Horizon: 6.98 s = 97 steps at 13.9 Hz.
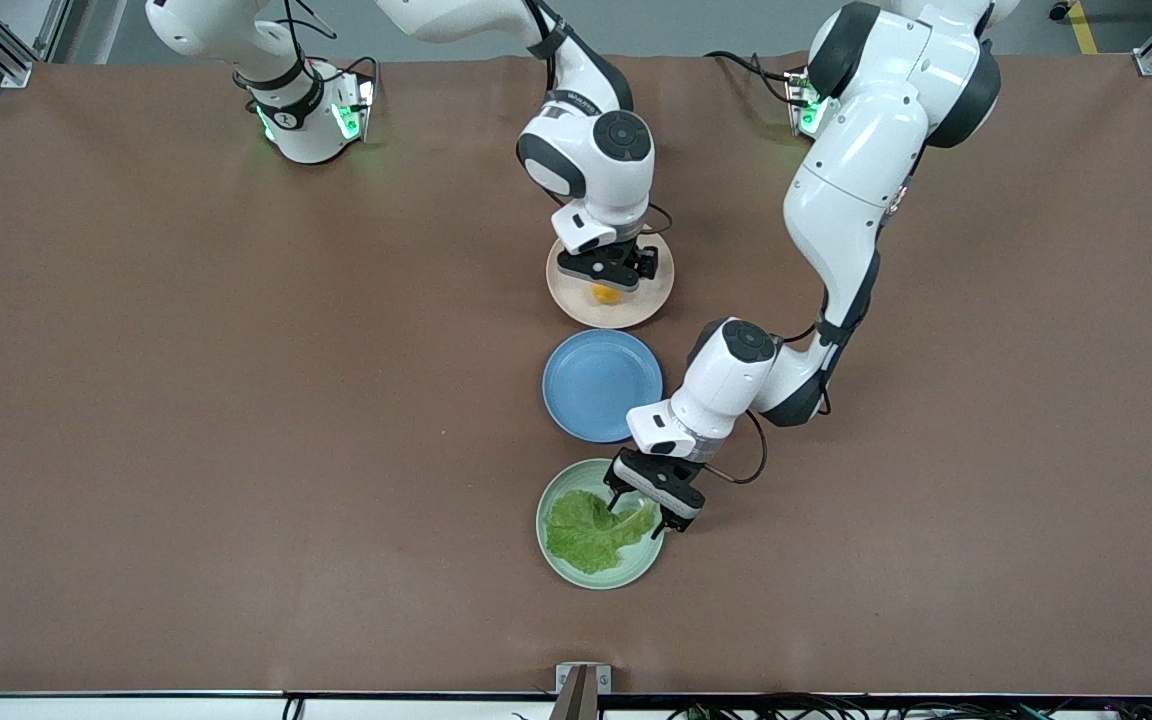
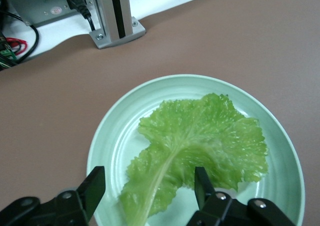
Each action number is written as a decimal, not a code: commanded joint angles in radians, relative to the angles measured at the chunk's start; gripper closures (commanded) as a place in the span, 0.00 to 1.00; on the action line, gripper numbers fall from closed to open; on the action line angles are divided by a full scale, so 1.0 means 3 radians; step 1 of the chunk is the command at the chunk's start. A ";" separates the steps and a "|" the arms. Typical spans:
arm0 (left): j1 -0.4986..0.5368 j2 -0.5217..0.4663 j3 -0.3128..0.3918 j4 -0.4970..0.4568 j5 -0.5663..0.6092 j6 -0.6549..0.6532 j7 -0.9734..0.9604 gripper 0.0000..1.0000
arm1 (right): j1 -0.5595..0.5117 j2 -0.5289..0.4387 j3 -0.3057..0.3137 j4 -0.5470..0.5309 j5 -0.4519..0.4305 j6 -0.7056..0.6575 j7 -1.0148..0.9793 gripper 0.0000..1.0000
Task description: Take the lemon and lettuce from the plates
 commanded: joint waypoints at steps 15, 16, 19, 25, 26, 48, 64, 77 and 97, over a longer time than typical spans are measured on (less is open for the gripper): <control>-0.0019 0.0195 0.0019 0.0147 0.0059 0.0175 -0.0014 0.98 | 0.0047 0.0165 -0.0059 0.0017 0.0004 0.0000 -0.0376 0.75; -0.0019 0.0149 0.0019 0.0147 0.0059 0.0159 -0.0014 0.99 | 0.0047 0.0134 -0.0075 0.0028 -0.0001 -0.0045 -0.0387 0.83; -0.0009 -0.0045 0.0009 0.0137 0.0033 0.0098 -0.0014 0.99 | -0.0030 -0.0304 -0.0217 0.0053 -0.0011 -0.0718 -0.0545 0.88; 0.0256 -0.0975 -0.0002 -0.0148 0.0033 -0.1486 0.0031 0.99 | -0.1009 -0.1577 -0.0453 -0.0038 -0.0026 -0.2442 -0.2061 0.88; 0.0373 -0.1163 -0.0012 -0.0373 0.0033 -0.1578 0.0037 0.99 | -0.1265 -0.1685 -0.0458 -0.0079 -0.0097 -0.2530 -0.2393 0.88; 0.1878 -0.2447 -0.0262 -0.1986 -0.0054 -0.2262 0.0449 0.00 | -0.3584 -0.0377 -0.0438 -0.0714 0.0162 0.0041 -0.4897 0.86; 0.1975 -0.3343 -0.0498 -0.0308 -0.0064 -0.5423 -0.0224 0.00 | -0.3456 -0.0514 -0.0433 -0.0637 0.0408 -0.0346 -0.4856 0.00; 0.1428 -0.3676 0.0162 -0.0538 -0.0365 -0.5532 -0.0275 0.00 | -0.3302 -0.2131 -0.0433 0.0031 0.0076 -0.2509 -0.4478 0.00; 0.1453 -0.3640 -0.0022 -0.0620 -0.0498 -0.5240 -0.0454 0.00 | -0.3108 -0.2095 -0.0428 0.0795 -0.0154 -0.2761 -0.4473 0.00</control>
